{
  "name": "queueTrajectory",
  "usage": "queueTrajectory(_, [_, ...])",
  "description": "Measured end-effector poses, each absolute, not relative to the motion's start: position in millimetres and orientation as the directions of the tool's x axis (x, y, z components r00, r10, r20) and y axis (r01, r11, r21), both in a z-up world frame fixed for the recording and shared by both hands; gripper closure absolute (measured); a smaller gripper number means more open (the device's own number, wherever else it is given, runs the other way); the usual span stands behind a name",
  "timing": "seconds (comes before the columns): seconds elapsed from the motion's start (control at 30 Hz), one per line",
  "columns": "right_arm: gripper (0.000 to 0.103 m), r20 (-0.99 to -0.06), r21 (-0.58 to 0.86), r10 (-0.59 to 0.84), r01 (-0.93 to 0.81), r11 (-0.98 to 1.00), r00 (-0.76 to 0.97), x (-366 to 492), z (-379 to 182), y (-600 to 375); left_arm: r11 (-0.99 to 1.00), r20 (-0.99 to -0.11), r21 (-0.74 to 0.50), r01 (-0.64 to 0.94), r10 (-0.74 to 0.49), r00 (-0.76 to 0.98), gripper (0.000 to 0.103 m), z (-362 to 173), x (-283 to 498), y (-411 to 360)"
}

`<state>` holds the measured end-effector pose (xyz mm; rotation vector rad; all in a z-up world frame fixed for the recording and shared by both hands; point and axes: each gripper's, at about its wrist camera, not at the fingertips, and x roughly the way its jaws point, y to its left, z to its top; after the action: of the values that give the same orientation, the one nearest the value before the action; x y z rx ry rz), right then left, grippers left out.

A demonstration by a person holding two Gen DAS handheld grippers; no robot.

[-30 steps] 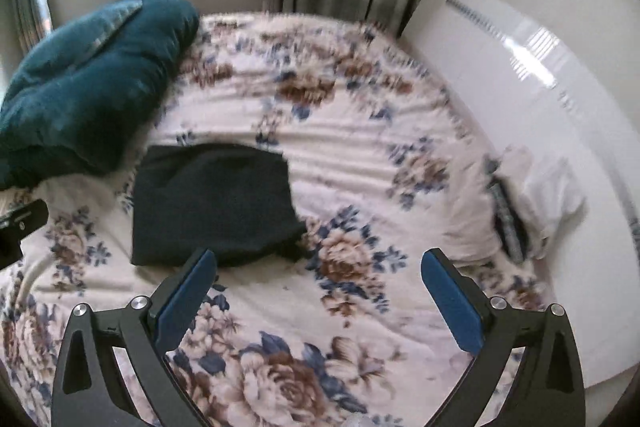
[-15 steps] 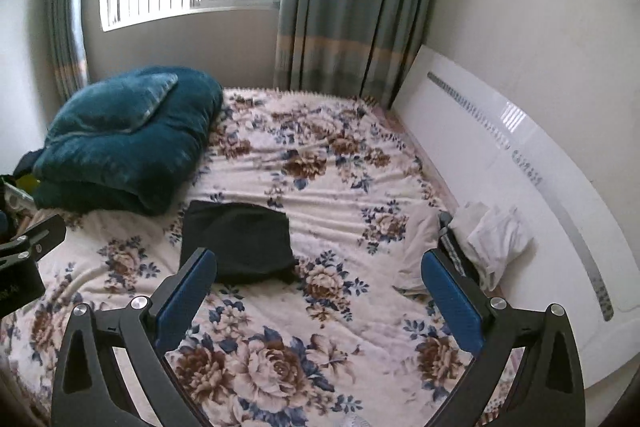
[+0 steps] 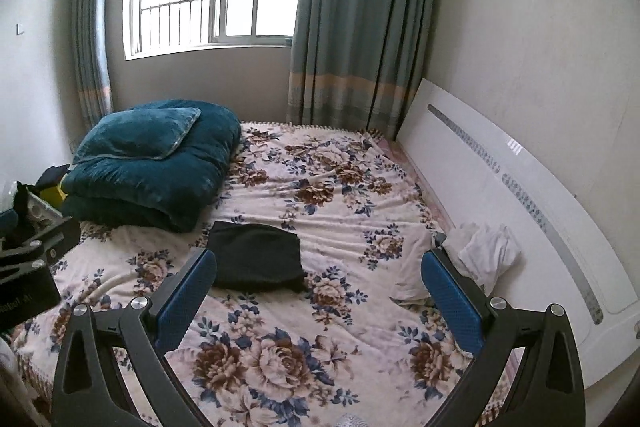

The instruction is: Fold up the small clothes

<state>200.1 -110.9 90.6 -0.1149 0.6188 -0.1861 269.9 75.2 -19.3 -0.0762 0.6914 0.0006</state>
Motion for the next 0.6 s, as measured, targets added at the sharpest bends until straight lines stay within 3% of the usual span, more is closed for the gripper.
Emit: queueTrajectory(0.6, [0.000,-0.541,-0.150,-0.181,0.117,0.982,0.821,185.0,110.5,-118.7,0.997,-0.611,-0.076,-0.032,-0.021,0.791,0.000,-9.2,245.4,69.2])
